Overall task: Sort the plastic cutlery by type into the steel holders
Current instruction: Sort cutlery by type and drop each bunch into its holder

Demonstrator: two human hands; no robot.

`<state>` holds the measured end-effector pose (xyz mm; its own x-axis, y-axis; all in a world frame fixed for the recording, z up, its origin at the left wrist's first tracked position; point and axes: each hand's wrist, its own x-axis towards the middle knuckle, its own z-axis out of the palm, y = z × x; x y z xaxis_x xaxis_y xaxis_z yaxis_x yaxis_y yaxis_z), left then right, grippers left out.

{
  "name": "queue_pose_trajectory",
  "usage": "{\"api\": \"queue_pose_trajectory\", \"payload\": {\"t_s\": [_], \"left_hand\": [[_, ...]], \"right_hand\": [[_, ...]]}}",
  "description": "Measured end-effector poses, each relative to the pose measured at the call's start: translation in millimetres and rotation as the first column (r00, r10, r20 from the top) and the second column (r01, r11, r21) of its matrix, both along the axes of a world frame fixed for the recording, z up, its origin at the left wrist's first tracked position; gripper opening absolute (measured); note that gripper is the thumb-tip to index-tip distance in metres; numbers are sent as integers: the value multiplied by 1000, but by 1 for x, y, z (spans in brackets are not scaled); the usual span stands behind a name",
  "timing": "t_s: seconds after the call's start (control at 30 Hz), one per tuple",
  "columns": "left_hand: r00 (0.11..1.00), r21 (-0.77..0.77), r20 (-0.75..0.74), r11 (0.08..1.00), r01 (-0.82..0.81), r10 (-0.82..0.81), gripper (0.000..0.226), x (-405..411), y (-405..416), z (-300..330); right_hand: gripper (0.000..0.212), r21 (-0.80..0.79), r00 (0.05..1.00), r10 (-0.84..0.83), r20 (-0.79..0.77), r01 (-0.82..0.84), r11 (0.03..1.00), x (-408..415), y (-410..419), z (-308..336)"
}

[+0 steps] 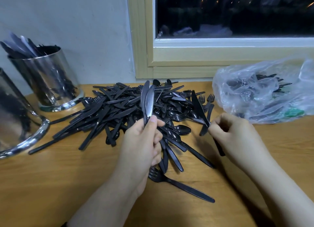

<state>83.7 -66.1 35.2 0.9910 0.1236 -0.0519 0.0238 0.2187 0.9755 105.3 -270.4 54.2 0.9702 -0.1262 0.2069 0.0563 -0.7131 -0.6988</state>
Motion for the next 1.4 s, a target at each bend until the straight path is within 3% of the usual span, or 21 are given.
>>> {"api": "queue_pose_trajectory", "payload": {"t_s": [0.17, 0.33, 0.53, 0.63, 0.7, 0.77, 0.87, 1.0, 1.2, 1.4], "left_hand": [[1000, -10, -18, 1000, 13, -13, 24, -4, -5, 4], [998, 17, -1, 998, 61, -61, 30, -8, -11, 3], [998, -2, -16, 998, 60, -60, 26, -9, -14, 2], [1000, 29, -3, 1000, 7, -7, 28, -7, -11, 2], [1000, 56, 1, 998, 0, 0, 29, -7, -9, 2], [1000, 82, 11, 996, 21, -22, 32, -8, -8, 3], [999, 101, 29, 994, 40, -44, 36, -9, -8, 4], [997, 105, 66, 994, 22, -29, 34, -7, -9, 3], [996, 37, 84, 999, 14, -17, 31, 2, -6, -2], [996, 15, 81, 999, 45, -46, 30, 5, -4, -3]], "right_hand": [[18, 366, 967, 241, 81, -254, 895, -13, 28, -1], [17, 432, 914, 401, 56, -384, 816, -16, 40, -10], [20, 334, 898, 440, 4, -416, 846, -17, 38, -8], [28, 144, 978, 201, 64, -208, 967, 3, 13, -14], [21, 78, 996, 22, 82, -29, 997, 20, -11, -18], [13, -25, 999, -47, 22, 48, 999, 31, -27, -23], [35, -242, 998, -10, -59, -4, 970, 45, -37, -35], [39, -394, 990, 82, -112, -120, 911, 53, -36, -43], [35, -396, 957, 257, -137, -291, 871, 52, -37, -37], [42, -361, 944, 275, -181, -324, 874, 54, -45, -30]]}}
